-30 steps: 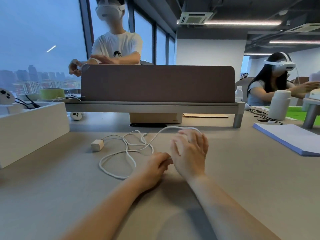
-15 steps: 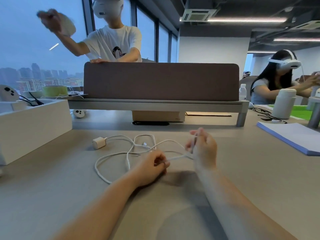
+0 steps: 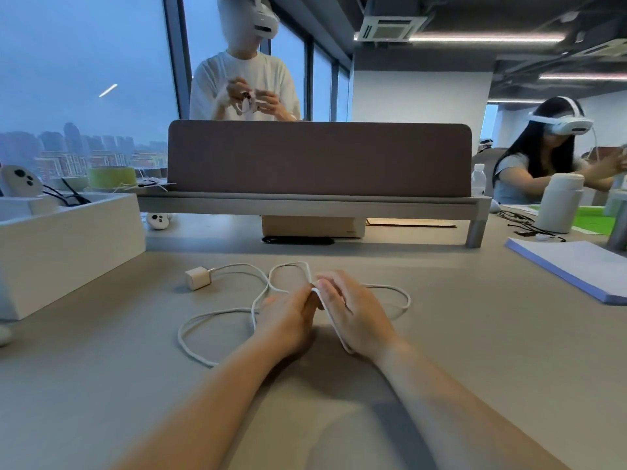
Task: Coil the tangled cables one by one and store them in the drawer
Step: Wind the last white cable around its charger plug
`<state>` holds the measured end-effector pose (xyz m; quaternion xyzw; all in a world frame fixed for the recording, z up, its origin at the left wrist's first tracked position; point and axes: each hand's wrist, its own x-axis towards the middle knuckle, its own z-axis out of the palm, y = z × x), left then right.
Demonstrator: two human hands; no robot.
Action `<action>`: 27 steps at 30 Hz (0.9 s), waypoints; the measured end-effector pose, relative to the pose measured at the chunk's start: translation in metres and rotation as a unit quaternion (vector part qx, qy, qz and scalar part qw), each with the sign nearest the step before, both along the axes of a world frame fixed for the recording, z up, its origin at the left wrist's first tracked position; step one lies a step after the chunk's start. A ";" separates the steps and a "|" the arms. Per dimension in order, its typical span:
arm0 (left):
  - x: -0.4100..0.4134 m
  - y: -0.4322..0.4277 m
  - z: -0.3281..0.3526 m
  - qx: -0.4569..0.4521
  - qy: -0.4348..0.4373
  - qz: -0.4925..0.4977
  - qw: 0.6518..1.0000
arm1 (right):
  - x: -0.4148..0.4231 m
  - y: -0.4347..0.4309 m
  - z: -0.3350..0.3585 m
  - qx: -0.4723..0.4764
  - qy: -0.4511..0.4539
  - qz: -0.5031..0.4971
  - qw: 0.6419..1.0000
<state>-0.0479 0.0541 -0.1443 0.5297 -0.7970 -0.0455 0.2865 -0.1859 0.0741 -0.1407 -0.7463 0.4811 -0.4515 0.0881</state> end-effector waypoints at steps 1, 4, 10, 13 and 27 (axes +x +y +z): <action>0.001 -0.001 -0.001 0.004 -0.014 0.002 1.000 | 0.000 0.002 0.002 0.026 -0.002 0.010 1.000; 0.006 -0.005 0.000 0.038 0.005 -0.018 0.999 | -0.004 0.007 0.005 0.033 0.016 -0.014 0.999; 0.019 -0.024 -0.008 0.058 0.056 -0.062 0.995 | -0.015 0.010 0.013 0.059 -0.109 -0.030 0.992; 0.016 -0.024 -0.007 0.040 0.066 -0.073 0.994 | -0.015 0.004 0.013 0.042 -0.180 -0.066 0.980; -0.002 0.005 0.007 0.090 0.225 -0.171 0.955 | -0.025 -0.010 0.011 0.002 -0.226 -0.133 0.965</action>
